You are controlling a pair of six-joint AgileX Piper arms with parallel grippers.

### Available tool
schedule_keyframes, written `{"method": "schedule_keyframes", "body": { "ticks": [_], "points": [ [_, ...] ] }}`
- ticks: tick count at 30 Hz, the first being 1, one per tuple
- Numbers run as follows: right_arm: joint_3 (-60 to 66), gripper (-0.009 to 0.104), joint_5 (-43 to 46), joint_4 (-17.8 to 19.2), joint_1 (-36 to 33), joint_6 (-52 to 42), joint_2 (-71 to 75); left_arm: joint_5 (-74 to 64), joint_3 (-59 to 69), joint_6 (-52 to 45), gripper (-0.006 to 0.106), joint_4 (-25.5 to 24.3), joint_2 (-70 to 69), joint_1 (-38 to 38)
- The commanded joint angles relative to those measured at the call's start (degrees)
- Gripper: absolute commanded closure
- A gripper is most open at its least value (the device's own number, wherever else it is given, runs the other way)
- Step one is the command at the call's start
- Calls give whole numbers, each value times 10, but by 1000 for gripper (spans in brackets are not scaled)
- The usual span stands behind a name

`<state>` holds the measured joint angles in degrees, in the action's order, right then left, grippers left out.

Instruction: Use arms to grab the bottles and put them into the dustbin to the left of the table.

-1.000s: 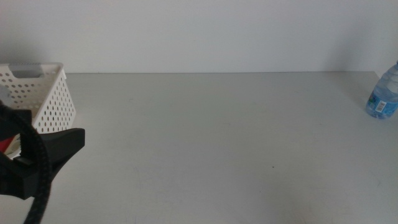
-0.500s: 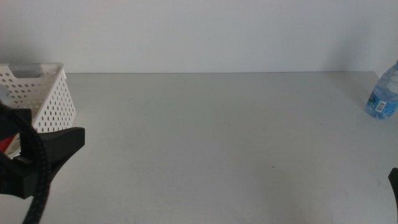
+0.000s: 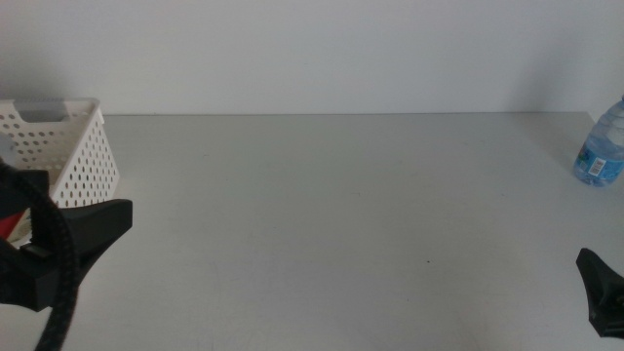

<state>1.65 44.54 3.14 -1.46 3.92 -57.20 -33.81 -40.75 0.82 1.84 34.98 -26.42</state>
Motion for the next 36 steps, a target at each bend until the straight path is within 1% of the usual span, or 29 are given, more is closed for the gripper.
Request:
{"method": "schedule_keyframes", "body": {
  "ticks": [1, 4, 6, 8, 9, 10, 13, 15, 16, 18, 21, 24, 28, 33, 36],
  "points": [
    [-7, 20, 121, -42, 3, -7, -38, 45, -14, 8, 7, 2, 1, -4],
    [-8, 20, 212, -119, 3, -8, -101, 45, -14, 8, 7, 2, 1, -4],
    [-20, 20, 264, -181, 3, -18, -149, 45, -14, 8, 7, 2, 1, -4],
    [-42, 20, 299, -221, 3, -45, -193, 45, -14, 8, 7, 2, 1, -4],
    [-58, 20, 311, -233, 3, -65, -216, 45, -14, 8, 7, 2, 1, -4],
    [-75, 20, 316, -239, 3, -84, -234, 45, -14, 8, 7, 2, 1, -4],
    [-127, 20, 315, -241, 3, -146, -290, 45, -14, 8, 7, 2, 1, -4],
    [-170, 20, 315, -249, 3, -179, -331, 45, -14, 8, 7, 2, 1, -4],
    [-185, 20, 315, -257, 3, -192, -346, 45, -14, 8, 7, 2, 1, -4],
    [-221, 20, 315, -290, 3, -213, -381, 45, -14, 8, 7, 2, 1, -4],
    [-277, 20, 315, -326, 3, -221, -426, 45, -14, 8, 7, 2, 1, -4],
    [-327, 20, 315, -331, 4, -226, -466, 45, -14, 8, 7, 2, 1, -4],
    [-380, 20, 315, -344, 4, -260, -507, 45, -14, 8, 7, 2, 1, -4],
    [-425, 20, 313, -386, 4, -296, -535, 45, -14, 8, 7, 2, 1, -4],
    [-442, 20, 309, -376, 14, -300, -542, 45, -14, 8, 7, 2, 1, -4]
  ]
}}
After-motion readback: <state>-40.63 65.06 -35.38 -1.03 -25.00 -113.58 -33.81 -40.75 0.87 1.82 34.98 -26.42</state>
